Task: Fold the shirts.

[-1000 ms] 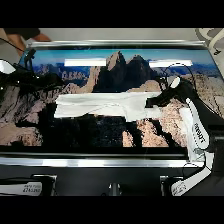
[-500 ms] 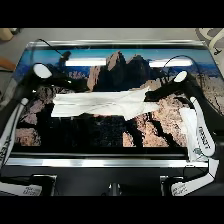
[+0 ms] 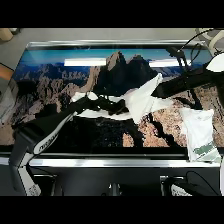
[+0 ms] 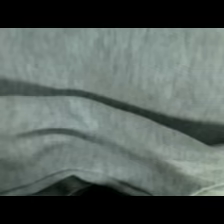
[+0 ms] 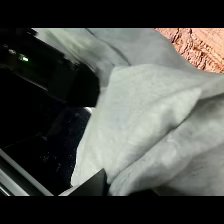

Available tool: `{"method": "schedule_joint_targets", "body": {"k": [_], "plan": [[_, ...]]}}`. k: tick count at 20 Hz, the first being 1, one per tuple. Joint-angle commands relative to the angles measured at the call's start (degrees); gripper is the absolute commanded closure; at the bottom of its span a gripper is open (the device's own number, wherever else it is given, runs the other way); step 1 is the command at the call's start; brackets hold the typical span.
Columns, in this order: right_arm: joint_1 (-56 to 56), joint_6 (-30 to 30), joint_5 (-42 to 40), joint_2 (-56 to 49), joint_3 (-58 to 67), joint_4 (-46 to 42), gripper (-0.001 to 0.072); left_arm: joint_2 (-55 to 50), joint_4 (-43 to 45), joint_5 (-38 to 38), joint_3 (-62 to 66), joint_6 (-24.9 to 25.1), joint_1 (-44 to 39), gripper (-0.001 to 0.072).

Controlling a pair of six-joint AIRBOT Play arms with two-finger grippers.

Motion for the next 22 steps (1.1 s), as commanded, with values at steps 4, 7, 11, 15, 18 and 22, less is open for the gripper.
{"method": "schedule_joint_targets", "body": {"k": [4,7,11,15,18,22], "plan": [[0.7,2.6,-0.8,3.6,0.1,-0.2,0.0683,1.6,-6.0,2.7,0.0,9.9,-1.6,0.0682],[5.7,3.4,-8.4,-1.4,0.1,-0.1,0.0683,12.3,17.3,-4.7,0.0,9.8,5.7,0.0682],[15.3,4.3,-21.5,-13.4,0.1,7.0,0.0683,29.0,43.8,-12.6,0.0,5.7,16.6,0.0682],[24.2,3.8,-33.6,-26.7,0.1,23.1,0.0679,43.4,44.7,-13.4,0.0,3.6,25.5,0.068],[27.3,-4.3,-40.9,-31.9,0.1,38.2,-0.0004,50.4,44.7,-13.4,0.0,2.9,26.5,0.0681],[21.0,-9.3,-38.0,-27.5,0.1,39.1,0.0025,52.6,44.7,-16.1,0.0,3.0,26.2,0.0681]]}}
